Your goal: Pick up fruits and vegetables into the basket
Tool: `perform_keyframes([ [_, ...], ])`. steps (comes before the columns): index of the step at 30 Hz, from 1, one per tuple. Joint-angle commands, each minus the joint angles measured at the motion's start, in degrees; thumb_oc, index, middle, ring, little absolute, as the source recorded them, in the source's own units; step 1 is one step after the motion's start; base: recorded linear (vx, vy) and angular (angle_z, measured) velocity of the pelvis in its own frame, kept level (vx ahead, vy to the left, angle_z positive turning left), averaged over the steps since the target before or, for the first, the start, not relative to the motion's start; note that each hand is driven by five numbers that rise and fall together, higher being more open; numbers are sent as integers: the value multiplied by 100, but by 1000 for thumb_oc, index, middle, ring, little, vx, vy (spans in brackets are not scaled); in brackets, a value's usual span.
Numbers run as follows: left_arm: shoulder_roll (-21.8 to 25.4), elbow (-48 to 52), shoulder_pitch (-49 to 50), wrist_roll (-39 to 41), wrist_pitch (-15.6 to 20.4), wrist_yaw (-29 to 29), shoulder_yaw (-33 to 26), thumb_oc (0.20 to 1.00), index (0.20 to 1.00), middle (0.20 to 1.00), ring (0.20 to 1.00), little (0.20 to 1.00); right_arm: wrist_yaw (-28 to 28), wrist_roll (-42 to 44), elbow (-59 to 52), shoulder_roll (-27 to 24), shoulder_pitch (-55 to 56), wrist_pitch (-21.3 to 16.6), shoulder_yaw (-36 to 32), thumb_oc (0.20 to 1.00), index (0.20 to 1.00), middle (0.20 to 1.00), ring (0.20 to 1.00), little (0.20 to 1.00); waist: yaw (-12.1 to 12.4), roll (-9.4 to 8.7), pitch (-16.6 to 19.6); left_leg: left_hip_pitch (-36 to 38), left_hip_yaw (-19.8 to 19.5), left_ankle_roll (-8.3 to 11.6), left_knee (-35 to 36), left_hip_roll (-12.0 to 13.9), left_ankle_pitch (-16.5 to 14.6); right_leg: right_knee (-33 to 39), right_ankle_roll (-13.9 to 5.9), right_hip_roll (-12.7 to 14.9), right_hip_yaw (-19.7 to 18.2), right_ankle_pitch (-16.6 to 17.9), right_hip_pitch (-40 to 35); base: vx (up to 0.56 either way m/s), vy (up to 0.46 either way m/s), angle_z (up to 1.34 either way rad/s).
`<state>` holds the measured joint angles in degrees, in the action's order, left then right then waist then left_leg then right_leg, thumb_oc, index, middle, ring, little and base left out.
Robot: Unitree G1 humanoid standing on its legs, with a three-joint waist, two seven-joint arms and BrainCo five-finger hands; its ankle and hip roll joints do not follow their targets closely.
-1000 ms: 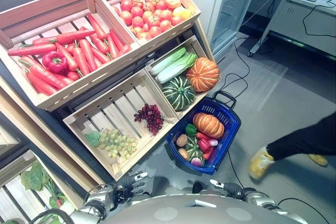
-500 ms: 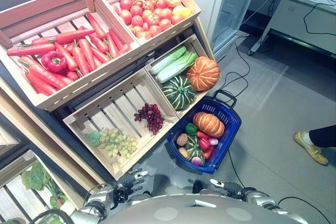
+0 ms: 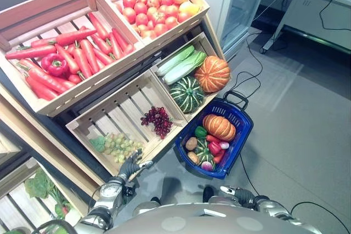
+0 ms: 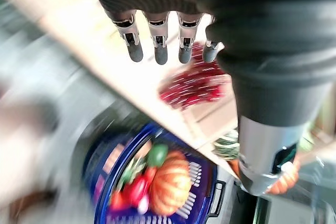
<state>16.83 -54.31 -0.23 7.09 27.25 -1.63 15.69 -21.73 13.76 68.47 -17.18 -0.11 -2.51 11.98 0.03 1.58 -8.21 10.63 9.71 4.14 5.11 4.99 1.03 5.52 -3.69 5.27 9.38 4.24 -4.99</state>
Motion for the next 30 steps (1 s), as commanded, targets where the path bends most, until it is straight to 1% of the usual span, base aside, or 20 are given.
perform_keyframes([
  [1,375,670,-383,-1478,736,1399,147,1000,1000,1000,1000,1000,180,442,-207,39,-350,-430,268,1000,1000,1000,1000,1000,-38,-169,-203,-296,-268,-243,-442,-116,-564,-670,-414,475,166,-630,-74,50,-1,7],
  [2,798,1430,-360,-1890,510,1877,168,1000,1000,1000,1000,1000,313,578,-731,-93,-268,-401,302,1000,1000,1000,1000,1000,-70,-135,-266,-310,-264,-249,-429,-97,-542,-748,-405,479,161,-660,-14,39,-1,3],
  [3,797,1441,-348,-1903,502,1887,166,1000,1000,1000,1000,1000,315,578,-740,-93,-261,-395,304,1000,1000,1000,1000,1000,-71,-137,-262,-310,-264,-248,-429,-97,-542,-753,-404,479,160,-663,-12,57,3,-1],
  [5,1160,1836,-343,-2789,36,2668,51,1000,1000,1000,1000,1000,453,595,-1444,-236,-66,-411,250,1000,1000,1000,1000,1000,-151,-89,-325,-384,-253,-256,-448,-68,-504,-894,-394,484,129,-717,99,70,4,1],
  [6,1219,1881,-340,-3075,-77,2879,1,1000,1000,1000,1000,1000,458,614,-1588,-263,-15,-418,229,1000,1000,1000,1000,1000,-176,-79,-332,-416,-252,-257,-459,-65,-490,-938,-394,490,120,-728,147,77,15,4],
  [7,1361,1978,-357,-3382,-290,3125,-71,1000,1000,1000,1000,1000,517,631,-1907,-329,60,-417,202,1000,1000,1000,1000,1000,-218,-51,-380,-469,-251,-257,-487,-57,-483,-1040,-380,499,118,-768,230,48,26,3],
  [10,1568,2072,-344,-4267,-574,3819,-190,1000,1000,1000,1000,1000,576,549,-2526,-466,216,-406,98,1000,1000,1000,1000,1000,-324,8,-481,-635,-239,-252,-558,-63,-452,-1237,-355,518,87,-828,466,28,38,-1],
  [12,1691,2107,-363,-4675,-833,4257,-199,1000,1000,1000,1000,1000,612,522,-2880,-565,294,-433,62,1000,1000,1000,1000,1000,-407,44,-578,-781,-220,-228,-656,-68,-447,-1366,-333,529,58,-862,659,-14,43,-12],
  [13,1775,2084,-430,-4986,-1000,4607,-178,1000,1000,1000,1000,1000,634,515,-3081,-649,286,-475,43,1000,1000,1000,1000,1000,-465,61,-684,-931,-217,-209,-778,-82,-453,-1458,-315,540,23,-873,826,-63,53,-12],
  [14,1825,2074,-473,-5134,-1101,4753,-162,1000,1000,1000,1000,1000,651,519,-3206,-700,270,-466,39,1000,1000,1000,1000,1000,-497,71,-758,-1016,-211,-195,-857,-88,-453,-1510,-304,543,7,-877,917,-131,70,-15],
  [15,1916,2016,-581,-5331,-1346,4983,-105,1000,1000,1000,1000,1000,680,522,-3421,-813,211,-479,32,1000,1000,1000,1000,1000,-568,96,-918,-1235,-196,-157,-1069,-106,-460,-1644,-273,552,-41,-887,1133,-111,52,-13],
  [16,1925,1989,-614,-5336,-1380,5040,-85,1000,1000,1000,1000,1000,692,520,-3453,-832,195,-490,39,1000,1000,1000,1000,1000,-580,102,-950,-1289,-193,-152,-1120,-108,-466,-1680,-264,554,-53,-892,1186,-120,51,-14],
  [18,1985,1871,-752,-5490,-1694,5136,9,1000,1000,1000,1000,1000,757,506,-3634,-925,118,-494,65,1000,1000,1000,1000,1000,-644,130,-1093,-1478,-171,-130,-1300,-114,-481,-1816,-236,560,-105,-912,1377,-59,42,-14],
  [19,2019,1811,-823,-5656,-1924,5188,87,1000,1000,1000,1000,1000,812,507,-3765,-987,74,-481,85,1000,1000,1000,1000,1000,-687,150,-1173,-1578,-158,-124,-1402,-124,-490,-1902,-217,560,-142,-925,1488,-30,44,-20],
  [23,2085,1627,-1007,-5869,-2519,5055,346,1000,1000,1000,1000,1000,940,595,-4082,-1122,-11,-465,110,1000,1000,1000,1000,1000,-800,196,-1362,-1841,-116,-108,-1676,-153,-536,-2199,-187,574,-250,-996,1827,-28,58,-18],
  [24,2111,1492,-1114,-5859,-2791,4980,530,1000,1000,1000,1000,1000,1026,638,-4259,-1201,-68,-455,122,1000,1000,1000,1000,1000,-866,218,-1466,-2015,-86,-107,-1809,-181,-538,-2335,-177,571,-314,-998,2043,-49,74,-7],
  [25,2111,1433,-1165,-5842,-2895,4997,604,1000,1000,1000,1000,1000,1072,660,-4321,-1231,-104,-456,122,1000,1000,1000,1000,1000,-889,229,-1517,-2106,-69,-107,-1869,-192,-538,-2399,-176,574,-339,-997,2149,-56,74,-13],
  [26,2101,1363,-1229,-5858,-3080,4993,686,1000,1000,1000,1000,1000,1113,670,-4399,-1268,-156,-451,126,1000,1000,1000,1000,1000,-920,238,-1576,-2201,-47,-105,-1929,-203,-535,-2456,-175,572,-367,-991,2262,-40,46,-11],
  [28,2106,1261,-1320,-5867,-3272,5057,806,1000,1000,1000,1000,1000,1173,675,-4502,-1315,-216,-482,133,1000,1000,1000,1000,1000,-966,250,-1651,-2331,-9,-104,-2010,-213,-539,-2537,-175,566,-411,-989,2420,-35,37,-11],
  [30,2109,1185,-1427,-5861,-3390,5128,863,1000,1000,1000,1000,1000,1230,713,-4603,-1354,-280,-500,146,1000,1000,1000,1000,1000,-994,253,-1730,-2483,16,-107,-2083,-215,-528,-2641,-169,548,-450,-993,2600,-51,20,-7],
])
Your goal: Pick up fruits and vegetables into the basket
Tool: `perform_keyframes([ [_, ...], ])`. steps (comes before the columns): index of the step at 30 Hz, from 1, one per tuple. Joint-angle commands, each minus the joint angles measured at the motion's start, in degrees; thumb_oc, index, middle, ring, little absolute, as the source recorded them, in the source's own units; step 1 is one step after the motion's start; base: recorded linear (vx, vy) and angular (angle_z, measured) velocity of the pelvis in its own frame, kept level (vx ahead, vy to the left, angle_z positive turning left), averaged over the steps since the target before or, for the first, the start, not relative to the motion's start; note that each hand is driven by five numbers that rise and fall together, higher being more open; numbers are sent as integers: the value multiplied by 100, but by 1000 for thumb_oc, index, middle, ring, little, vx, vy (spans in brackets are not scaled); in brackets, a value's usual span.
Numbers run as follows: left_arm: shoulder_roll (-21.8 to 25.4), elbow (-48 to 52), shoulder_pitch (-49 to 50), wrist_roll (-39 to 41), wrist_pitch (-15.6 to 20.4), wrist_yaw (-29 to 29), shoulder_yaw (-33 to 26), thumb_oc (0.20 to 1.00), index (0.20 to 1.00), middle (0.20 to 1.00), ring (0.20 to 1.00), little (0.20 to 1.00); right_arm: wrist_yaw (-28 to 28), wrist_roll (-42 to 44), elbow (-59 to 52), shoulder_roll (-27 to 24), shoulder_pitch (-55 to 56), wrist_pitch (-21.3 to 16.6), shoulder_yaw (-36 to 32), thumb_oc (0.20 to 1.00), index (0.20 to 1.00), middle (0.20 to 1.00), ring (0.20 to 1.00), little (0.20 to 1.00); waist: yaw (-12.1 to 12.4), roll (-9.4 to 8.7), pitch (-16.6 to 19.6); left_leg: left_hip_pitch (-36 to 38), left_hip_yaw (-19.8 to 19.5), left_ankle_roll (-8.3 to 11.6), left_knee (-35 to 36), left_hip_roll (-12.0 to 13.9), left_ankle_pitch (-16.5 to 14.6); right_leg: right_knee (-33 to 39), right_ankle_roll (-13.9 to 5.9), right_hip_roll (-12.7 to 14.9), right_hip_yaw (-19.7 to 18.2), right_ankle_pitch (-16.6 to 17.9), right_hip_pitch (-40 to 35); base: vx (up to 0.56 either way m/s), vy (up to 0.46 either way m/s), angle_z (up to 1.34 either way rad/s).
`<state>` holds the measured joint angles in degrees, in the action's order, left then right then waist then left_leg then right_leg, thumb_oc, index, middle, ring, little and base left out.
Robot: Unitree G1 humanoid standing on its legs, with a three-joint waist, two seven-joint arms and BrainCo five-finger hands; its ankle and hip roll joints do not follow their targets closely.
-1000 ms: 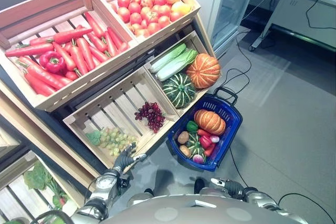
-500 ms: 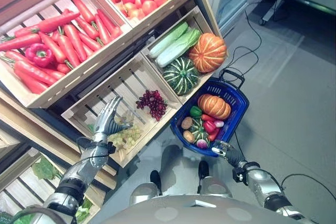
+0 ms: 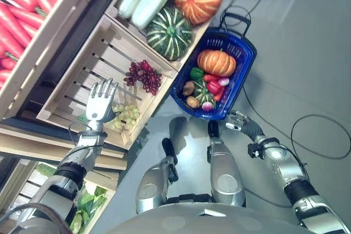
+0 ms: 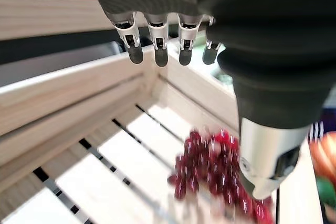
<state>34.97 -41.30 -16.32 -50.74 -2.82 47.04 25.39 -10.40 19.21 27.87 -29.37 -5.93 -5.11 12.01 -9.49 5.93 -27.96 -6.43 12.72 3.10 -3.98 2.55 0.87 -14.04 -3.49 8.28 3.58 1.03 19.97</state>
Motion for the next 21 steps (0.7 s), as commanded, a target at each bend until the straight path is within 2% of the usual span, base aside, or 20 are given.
perform_keyframes([
  [1,314,-197,41,-42,-505,207,-38,1000,1000,1000,1000,1000,165,211,-618,-181,226,-282,158,1000,1000,1000,1000,1000,-71,-178,173,-929,-255,7,-1258,37,-500,-771,-181,224,101,-671,262,-50,5,-2],
  [11,499,-485,-593,284,-753,-331,37,1000,1000,1000,1000,1000,411,408,-1192,-455,-161,-201,84,1000,1000,1000,1000,1000,-143,-163,-154,-1794,-110,27,-1737,120,-463,-1278,-122,50,19,-700,1127,-36,-6,-2],
  [12,527,-536,-669,282,-860,-427,43,1000,1000,1000,1000,1000,440,422,-1264,-499,-179,-189,60,1000,1000,1000,1000,1000,-155,-156,-179,-1836,-147,74,-1829,121,-608,-1404,-155,32,-16,-876,1171,0,0,0],
  [13,539,-557,-704,280,-934,-460,50,1000,1000,1000,1000,1000,458,433,-1297,-513,-194,-188,54,1000,1000,1000,1000,1000,-162,-161,-183,-1954,-94,35,-1821,133,-461,-1369,-108,27,11,-723,1278,0,0,0],
  [14,555,-593,-733,276,-992,-476,49,1000,1000,1000,1000,1000,469,452,-1325,-521,-212,-180,44,1000,1000,1000,1000,1000,-167,-158,-183,-2024,-79,39,-1865,140,-465,-1411,-103,17,11,-728,1348,0,0,0],
  [15,573,-656,-755,282,-1050,-485,60,1000,1000,1000,1000,1000,471,475,-1358,-534,-221,-173,25,1000,1000,1000,1000,1000,-172,-153,-181,-2018,-117,82,-1924,135,-617,-1505,-142,6,-13,-901,1352,62,11,-4],
  [21,662,-1000,-855,230,-1534,-386,15,1000,1000,1000,1000,1000,476,618,-1525,-631,-200,-254,-118,1000,1000,1000,1000,1000,-212,-157,-183,-2492,-73,102,-2187,161,-647,-1706,-108,-29,-27,-925,1787,11,2,0],
])
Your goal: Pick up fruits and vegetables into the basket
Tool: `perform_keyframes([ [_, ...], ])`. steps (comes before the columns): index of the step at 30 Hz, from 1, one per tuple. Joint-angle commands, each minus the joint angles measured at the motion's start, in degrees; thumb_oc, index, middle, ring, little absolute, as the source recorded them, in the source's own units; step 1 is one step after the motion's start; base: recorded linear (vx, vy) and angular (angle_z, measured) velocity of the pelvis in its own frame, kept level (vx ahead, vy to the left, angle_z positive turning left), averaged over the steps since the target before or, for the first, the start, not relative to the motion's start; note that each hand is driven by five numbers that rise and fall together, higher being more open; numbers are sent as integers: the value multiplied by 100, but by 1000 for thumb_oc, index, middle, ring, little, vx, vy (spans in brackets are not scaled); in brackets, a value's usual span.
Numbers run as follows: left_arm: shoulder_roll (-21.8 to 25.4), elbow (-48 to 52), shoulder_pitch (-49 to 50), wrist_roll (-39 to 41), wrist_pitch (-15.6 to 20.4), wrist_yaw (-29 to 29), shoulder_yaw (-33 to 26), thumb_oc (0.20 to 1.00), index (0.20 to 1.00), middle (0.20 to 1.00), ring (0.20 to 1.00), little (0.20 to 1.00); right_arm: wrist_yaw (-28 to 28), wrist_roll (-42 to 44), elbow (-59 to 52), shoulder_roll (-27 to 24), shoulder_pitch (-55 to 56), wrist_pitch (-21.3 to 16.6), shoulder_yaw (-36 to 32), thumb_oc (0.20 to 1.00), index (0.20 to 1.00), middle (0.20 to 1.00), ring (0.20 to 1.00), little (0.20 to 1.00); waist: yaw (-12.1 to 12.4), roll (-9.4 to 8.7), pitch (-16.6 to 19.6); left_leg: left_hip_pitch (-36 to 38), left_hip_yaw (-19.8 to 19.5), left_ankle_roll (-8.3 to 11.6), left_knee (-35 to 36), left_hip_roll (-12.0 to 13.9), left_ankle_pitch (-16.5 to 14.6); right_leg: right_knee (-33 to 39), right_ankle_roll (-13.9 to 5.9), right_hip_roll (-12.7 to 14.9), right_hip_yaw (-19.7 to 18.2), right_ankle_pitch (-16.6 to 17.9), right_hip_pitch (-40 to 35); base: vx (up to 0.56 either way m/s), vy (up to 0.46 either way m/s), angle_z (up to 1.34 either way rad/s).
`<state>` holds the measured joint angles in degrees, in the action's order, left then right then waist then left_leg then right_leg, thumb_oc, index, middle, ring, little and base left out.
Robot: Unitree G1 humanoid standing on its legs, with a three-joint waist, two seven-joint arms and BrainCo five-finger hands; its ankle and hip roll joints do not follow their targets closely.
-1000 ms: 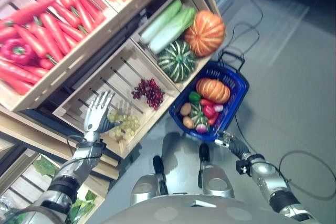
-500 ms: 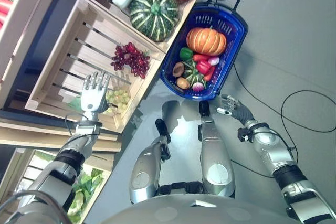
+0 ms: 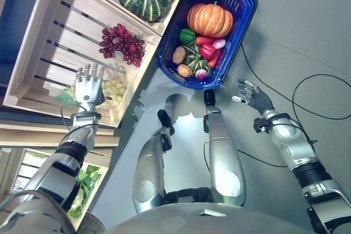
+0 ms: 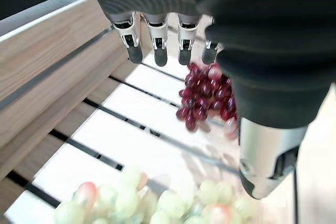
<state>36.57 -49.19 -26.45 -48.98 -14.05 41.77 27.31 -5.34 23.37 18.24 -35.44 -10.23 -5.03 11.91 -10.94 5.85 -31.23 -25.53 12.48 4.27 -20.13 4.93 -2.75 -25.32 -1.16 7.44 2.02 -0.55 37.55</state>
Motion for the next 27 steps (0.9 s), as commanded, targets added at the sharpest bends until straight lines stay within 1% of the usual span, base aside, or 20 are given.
perform_keyframes([
  [1,508,-216,141,78,-482,95,-201,1000,1000,1000,1000,1000,-25,212,-587,-24,234,-265,-127,1000,1000,1000,1000,1000,-58,-154,144,-652,-93,-21,-610,-97,-299,-601,-336,35,109,-769,89,0,0,0],
  [2,527,-256,113,119,-513,67,-203,1000,1000,1000,1000,1000,-19,239,-600,-36,240,-286,-131,1000,1000,1000,1000,1000,-60,-162,144,-724,-94,-24,-649,-92,-310,-632,-336,30,109,-768,155,0,0,0],
  [4,556,-371,52,333,-468,-29,-245,1000,1000,1000,1000,1000,-36,278,-642,-47,237,-320,-149,1000,1000,1000,1000,1000,-70,-181,144,-919,-83,-24,-741,-84,-320,-684,-322,5,106,-757,328,-16,2,1],
  [10,591,-566,-121,433,-558,-221,-233,1000,1000,1000,1000,1000,-13,318,-711,-19,209,-342,-153,1000,1000,1000,1000,1000,-83,-225,144,-1253,-83,-34,-908,-54,-358,-770,-323,-22,93,-729,630,-8,2,-1],
  [15,623,-792,-310,390,-699,-251,-174,1000,1000,1000,1000,1000,9,347,-734,-21,122,-412,-150,1000,1000,1000,1000,1000,-93,-270,144,-1531,-106,-40,-1023,-11,-374,-782,-341,-33,75,-670,876,0,0,0],
  [22,673,-1003,-499,955,-703,-309,-115,1000,1000,1000,1000,1000,73,392,-820,-33,56,-516,-142,1000,1000,1000,1000,1000,-109,-323,144,-1865,-135,-58,-1191,33,-442,-831,-362,-51,50,-622,1179,0,0,0],
  [27,708,-1076,-671,1084,-743,-296,-109,1000,1000,1000,1000,1000,92,373,-895,-59,29,-573,-120,1000,1000,1000,1000,1000,-131,-361,144,-2066,-168,-66,-1292,48,-478,-890,-363,-78,14,-602,1366,-1,3,-1],
])
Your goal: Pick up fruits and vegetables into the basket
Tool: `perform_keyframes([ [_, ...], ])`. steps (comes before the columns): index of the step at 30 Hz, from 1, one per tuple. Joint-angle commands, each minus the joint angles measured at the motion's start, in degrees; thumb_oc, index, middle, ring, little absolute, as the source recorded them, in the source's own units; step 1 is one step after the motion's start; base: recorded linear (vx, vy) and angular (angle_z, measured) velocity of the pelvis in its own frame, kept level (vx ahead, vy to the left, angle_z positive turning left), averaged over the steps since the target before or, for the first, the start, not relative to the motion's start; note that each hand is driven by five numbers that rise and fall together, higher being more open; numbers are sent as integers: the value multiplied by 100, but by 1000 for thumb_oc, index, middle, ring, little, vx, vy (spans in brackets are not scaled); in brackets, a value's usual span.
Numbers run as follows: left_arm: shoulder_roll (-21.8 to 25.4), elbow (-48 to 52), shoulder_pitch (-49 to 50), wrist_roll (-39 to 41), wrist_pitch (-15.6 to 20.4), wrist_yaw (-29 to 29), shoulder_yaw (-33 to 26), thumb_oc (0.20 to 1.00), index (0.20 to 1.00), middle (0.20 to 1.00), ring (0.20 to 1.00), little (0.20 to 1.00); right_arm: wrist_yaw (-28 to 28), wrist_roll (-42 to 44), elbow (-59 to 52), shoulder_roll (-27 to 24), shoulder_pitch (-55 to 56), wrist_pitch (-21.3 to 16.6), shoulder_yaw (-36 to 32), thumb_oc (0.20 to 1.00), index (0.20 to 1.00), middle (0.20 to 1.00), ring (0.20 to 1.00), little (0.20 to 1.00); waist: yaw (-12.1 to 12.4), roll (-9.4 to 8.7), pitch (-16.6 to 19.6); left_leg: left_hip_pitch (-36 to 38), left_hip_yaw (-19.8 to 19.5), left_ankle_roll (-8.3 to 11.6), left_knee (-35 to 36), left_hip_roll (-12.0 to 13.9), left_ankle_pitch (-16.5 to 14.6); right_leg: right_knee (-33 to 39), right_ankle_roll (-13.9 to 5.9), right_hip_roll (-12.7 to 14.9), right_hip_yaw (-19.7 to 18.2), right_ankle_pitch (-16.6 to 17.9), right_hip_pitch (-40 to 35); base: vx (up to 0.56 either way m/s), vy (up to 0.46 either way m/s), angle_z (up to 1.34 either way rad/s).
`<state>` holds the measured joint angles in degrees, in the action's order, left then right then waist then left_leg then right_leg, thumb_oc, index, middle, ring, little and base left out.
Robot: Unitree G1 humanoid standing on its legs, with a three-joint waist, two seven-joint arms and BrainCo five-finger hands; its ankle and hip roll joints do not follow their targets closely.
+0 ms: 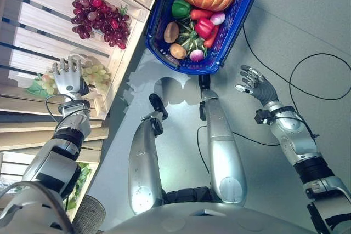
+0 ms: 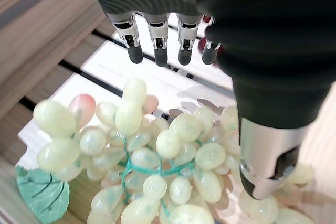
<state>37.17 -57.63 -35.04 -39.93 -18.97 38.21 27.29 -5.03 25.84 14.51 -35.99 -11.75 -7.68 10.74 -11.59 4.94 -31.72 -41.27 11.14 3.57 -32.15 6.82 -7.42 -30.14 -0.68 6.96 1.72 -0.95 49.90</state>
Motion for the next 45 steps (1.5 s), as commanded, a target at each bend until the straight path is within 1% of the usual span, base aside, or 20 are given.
perform_keyframes([
  [1,668,-260,109,257,-256,83,-100,1000,1000,1000,1000,1000,68,148,-534,-18,140,-314,10,1000,1000,1000,1000,1000,-72,-288,192,-566,-48,4,-136,-122,-27,-427,-411,-31,36,-554,191,0,0,0],
  [8,729,-479,-182,499,-208,13,-36,1000,1000,1000,1000,1000,72,210,-545,-34,6,-377,83,1000,1000,1000,1000,1000,-83,-347,192,-869,-96,2,-263,-86,-69,-504,-418,-48,33,-522,462,0,0,0],
  [12,724,-589,-302,716,-124,-121,43,1000,1000,1000,1000,1000,59,294,-556,-50,-57,-324,105,1000,1000,1000,1000,1000,-86,-373,192,-1005,-133,3,-319,-78,-96,-559,-416,-59,24,-530,585,0,0,0],
  [15,672,-620,-340,576,-184,-171,89,1000,1000,1000,1000,1000,67,289,-556,-41,-75,-326,148,1000,1000,1000,1000,1000,-85,-384,192,-1081,-155,-2,-317,-85,-90,-569,-419,-69,18,-514,664,0,0,0],
  [17,638,-653,-343,548,-286,-262,145,1000,1000,1000,1000,1000,87,313,-562,-38,-81,-339,180,1000,1000,1000,1000,1000,-81,-393,192,-1120,-161,2,-309,-88,-84,-549,-425,-65,27,-501,693,0,0,0],
  [20,584,-777,-350,698,-342,-398,236,1000,1000,1000,1000,1000,86,340,-517,-41,-112,-382,213,1000,1000,1000,1000,1000,-85,-398,192,-1181,-174,3,-319,-94,-87,-560,-417,-65,27,-492,759,0,0,0],
  [23,535,-863,-327,750,-387,-663,312,1000,1000,1000,1000,1000,82,331,-518,-44,-124,-416,254,1000,1000,1000,1000,1000,-87,-401,192,-1210,-182,0,-318,-104,-92,-548,-423,-64,23,-470,800,0,0,0],
  [24,489,-913,-305,934,-364,-803,326,1000,1000,1000,1000,1000,82,350,-523,-42,-136,-424,273,1000,1000,1000,1000,1000,-88,-408,192,-1211,-173,4,-308,-104,-93,-525,-425,-61,26,-464,798,0,0,0],
  [30,365,-1062,-248,933,-338,-967,366,1000,1000,1000,1000,1000,114,359,-544,-26,-149,-407,304,1000,1000,1000,1000,1000,-104,-417,192,-1229,-177,4,-311,-104,-98,-515,-429,-58,22,-438,831,0,0,0],
  [33,333,-1104,-238,844,-438,-1009,370,1000,1000,1000,1000,1000,108,345,-553,-25,-158,-410,293,1000,1000,1000,1000,1000,-111,-416,192,-1241,-166,9,-313,-97,-100,-518,-432,-55,18,-436,851,0,0,0],
  [34,324,-1140,-235,768,-512,-994,392,1000,1000,1000,1000,1000,125,342,-566,-36,-175,-404,297,1000,1000,1000,1000,1000,-116,-411,192,-1253,-157,13,-305,-93,-92,-509,-429,-53,15,-429,870,-12,45,-5],
  [35,315,-1176,-234,327,-879,-922,423,1000,1000,1000,1000,1000,131,376,-563,-65,-235,-387,284,1000,1000,1000,1000,1000,-122,-412,192,-1279,-148,23,-302,-83,-87,-497,-430,-45,14,-417,899,-13,43,-5],
  [36,321,-1203,-231,94,-1066,-849,451,1000,1000,1000,1000,1000,146,398,-558,-83,-249,-401,289,1000,1000,1000,1000,1000,-124,-414,192,-1293,-144,21,-301,-79,-88,-495,-427,-45,16,-412,915,-18,31,-4],
  [37,338,-1239,-211,-266,-1372,-700,488,1000,1000,1000,1000,1000,152,444,-573,-112,-252,-430,288,1000,1000,1000,1000,1000,-126,-426,192,-1342,-151,21,-313,-79,-90,-500,-418,-54,14,-407,960,0,0,0],
  [41,324,-1162,-151,-432,-1816,-491,508,1000,1000,1000,1000,1000,227,528,-626,-113,-262,-475,316,1000,1000,1000,1000,1000,-103,-446,192,-1474,-183,12,-344,-79,-99,-526,-408,-70,27,-403,1071,0,0,0],
  [44,298,-1114,-113,-357,-1920,-465,513,1000,1000,1000,1000,1000,246,569,-641,-108,-248,-510,312,1000,1000,1000,1000,1000,-92,-447,192,-1537,-206,6,-357,-92,-103,-535,-403,-81,37,-402,1122,-8,-8,1],
  [45,256,-1074,-74,-427,-2054,-472,518,1000,1000,1000,1000,1000,265,629,-670,-97,-241,-544,307,1000,1000,1000,1000,1000,-76,-452,192,-1602,-242,-7,-345,-111,-95,-520,-397,-99,36,-388,1177,-26,-25,5],
])
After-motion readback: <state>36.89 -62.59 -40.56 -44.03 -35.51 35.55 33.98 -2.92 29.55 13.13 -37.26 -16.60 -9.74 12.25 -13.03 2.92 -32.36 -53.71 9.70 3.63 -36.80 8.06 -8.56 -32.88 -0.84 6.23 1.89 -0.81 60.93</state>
